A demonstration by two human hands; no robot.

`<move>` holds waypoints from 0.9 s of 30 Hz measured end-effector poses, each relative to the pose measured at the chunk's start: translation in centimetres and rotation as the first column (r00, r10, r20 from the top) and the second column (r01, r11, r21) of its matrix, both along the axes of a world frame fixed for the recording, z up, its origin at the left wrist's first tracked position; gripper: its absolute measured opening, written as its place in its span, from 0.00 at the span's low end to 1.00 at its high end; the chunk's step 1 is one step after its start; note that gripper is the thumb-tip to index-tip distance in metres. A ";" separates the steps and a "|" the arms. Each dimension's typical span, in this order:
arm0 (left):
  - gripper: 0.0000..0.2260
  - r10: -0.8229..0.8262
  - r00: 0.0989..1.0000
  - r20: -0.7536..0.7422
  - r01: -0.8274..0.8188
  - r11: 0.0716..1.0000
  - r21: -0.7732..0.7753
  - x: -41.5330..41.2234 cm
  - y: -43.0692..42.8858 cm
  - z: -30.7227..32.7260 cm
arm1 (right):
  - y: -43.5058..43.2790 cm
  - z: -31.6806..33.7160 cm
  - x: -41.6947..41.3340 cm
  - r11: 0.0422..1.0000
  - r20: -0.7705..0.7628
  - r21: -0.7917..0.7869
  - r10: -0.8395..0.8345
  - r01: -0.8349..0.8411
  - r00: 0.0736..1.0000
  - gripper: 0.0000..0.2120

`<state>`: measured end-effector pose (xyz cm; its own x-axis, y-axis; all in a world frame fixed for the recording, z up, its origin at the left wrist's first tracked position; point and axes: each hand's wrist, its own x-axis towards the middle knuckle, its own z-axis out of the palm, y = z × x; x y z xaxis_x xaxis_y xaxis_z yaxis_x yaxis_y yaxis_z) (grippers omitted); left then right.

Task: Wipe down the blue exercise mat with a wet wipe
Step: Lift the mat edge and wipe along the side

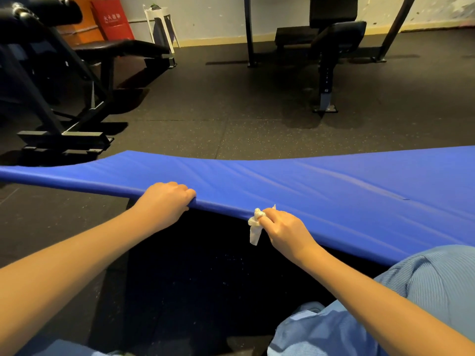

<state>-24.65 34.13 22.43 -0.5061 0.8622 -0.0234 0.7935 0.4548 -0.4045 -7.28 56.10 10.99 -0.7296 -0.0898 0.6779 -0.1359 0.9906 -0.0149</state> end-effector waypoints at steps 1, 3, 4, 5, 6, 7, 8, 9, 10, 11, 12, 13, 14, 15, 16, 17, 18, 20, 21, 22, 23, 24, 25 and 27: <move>0.09 -0.044 0.999 -0.014 0.045 0.998 0.042 -0.1 -0.2 -0.7 | -0.1 0.1 -0.3 1.000 -0.010 0.024 0.004 -0.004 1.000 0.19; 0.16 -0.113 0.994 0.002 0.112 0.989 0.098 0.1 -0.2 -1.7 | -0.4 0.4 -0.5 0.998 -0.010 0.057 0.009 -0.009 1.000 0.29; 0.21 -0.146 0.989 0.009 0.145 0.986 0.085 0.2 0.1 -2.3 | -0.7 0.5 -0.6 0.998 -0.012 0.065 0.017 -0.017 1.000 0.30; 0.22 -0.159 0.987 0.033 0.158 0.987 0.037 0.5 0.6 -3.1 | -1.0 0.6 -0.7 0.997 -0.016 0.075 0.022 -0.021 1.000 0.30; 0.21 -0.173 0.984 0.049 0.174 0.985 -0.009 1.0 1.1 -4.0 | -1.1 0.5 -0.9 0.996 -0.020 0.086 0.027 -0.025 0.999 0.29; 0.18 -0.181 0.983 0.042 0.183 0.982 -0.041 1.5 1.6 -4.4 | -1.3 0.5 -1.0 0.995 -0.015 0.095 0.027 -0.025 1.000 0.28; 0.14 -0.195 0.981 0.011 0.195 0.980 -0.042 1.8 2.0 -4.5 | -1.3 0.3 -1.2 0.995 -0.007 0.097 0.024 -0.023 1.000 0.25; 0.10 -0.189 0.982 -0.003 0.189 0.981 -0.039 1.7 2.4 -4.2 | -1.3 0.2 -1.3 0.996 0.004 0.092 0.016 -0.016 1.000 0.21; 0.08 -0.168 0.985 0.029 0.170 0.985 -0.041 1.5 2.8 -3.8 | -1.1 0.0 -1.3 0.997 0.011 0.083 0.004 -0.005 1.000 0.17; 0.07 -0.124 0.989 0.078 0.129 0.989 -0.068 1.3 3.2 -3.3 | -1.0 0.0 -1.2 0.998 0.020 0.070 -0.007 0.005 1.000 0.14; 0.08 -0.102 0.990 0.102 0.111 0.990 -0.087 1.1 3.7 -2.7 | -0.8 0.0 -1.1 0.998 0.024 0.058 -0.011 0.009 1.000 0.11; 0.08 -0.103 0.990 0.097 0.112 0.989 -0.094 1.0 4.2 -2.2 | -0.7 0.0 -1.0 0.999 0.026 0.045 -0.008 0.007 1.000 0.09; 0.08 -0.115 0.990 0.083 0.123 0.988 -0.090 0.9 4.4 -1.9 | -0.5 0.1 -0.9 0.999 0.027 0.032 -0.002 0.002 1.000 0.09; 0.08 -0.125 0.990 0.067 0.130 0.988 -0.081 0.9 4.4 -1.5 | -0.3 0.1 -0.8 1.000 0.030 0.022 0.001 -0.001 1.000 0.10; 0.08 -0.127 0.990 0.062 0.131 0.988 -0.076 0.8 4.3 -1.3 | 0.1 0.0 -0.7 1.000 0.034 0.018 0.000 -0.001 0.999 0.11; 0.08 -0.110 0.992 0.066 0.115 0.990 -0.081 0.5 4.1 -1.1 | 0.4 -0.1 -0.6 1.000 0.033 0.022 -0.003 0.002 0.999 0.13; 0.08 -0.091 0.994 0.068 0.096 0.992 -0.080 0.2 3.9 -1.0 | 0.8 -0.3 -0.5 1.000 0.029 0.031 -0.006 0.005 1.000 0.14; 0.08 -0.059 0.996 0.064 0.064 0.996 -0.067 -0.7 3.2 -0.7 | 1.4 -0.8 -0.3 0.999 0.034 0.053 -0.015 0.013 0.999 0.17; 0.08 -0.045 0.997 0.061 0.049 0.997 -0.058 -1.0 2.8 -0.7 | 1.5 -1.0 -0.2 0.998 0.047 0.062 -0.021 0.018 0.999 0.17; 0.08 -0.033 0.998 0.062 0.036 0.998 -0.055 -1.2 2.6 -0.8 | 1.5 -1.2 -0.2 0.998 0.066 0.062 -0.025 0.020 0.998 0.17; 0.08 -0.023 0.998 0.065 0.026 0.998 -0.056 -1.2 2.4 -0.9 | 1.5 -1.2 -0.4 0.999 0.086 0.051 -0.022 0.018 0.996 0.16; 0.08 -0.021 0.998 0.065 0.025 0.998 -0.055 -1.2 2.3 -1.2 | 1.5 -1.2 -0.6 0.999 0.102 0.041 -0.017 0.013 0.995 0.16; 0.08 -0.021 0.997 0.070 0.024 0.999 -0.042 -1.0 2.3 -1.4 | 1.5 -1.0 -0.8 0.999 0.105 0.039 -0.014 0.010 0.994 0.17; 0.09 -0.028 0.997 0.069 0.027 1.000 0.007 -0.6 2.5 -1.9 | 1.5 -0.4 -1.4 0.999 0.093 0.035 -0.011 0.007 0.996 0.24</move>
<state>-25.28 36.60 20.57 -0.4794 0.8760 -0.0525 0.8316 0.4344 -0.3460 -8.70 57.58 10.55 -0.7903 -0.1052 0.6036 -0.1266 0.9919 0.0072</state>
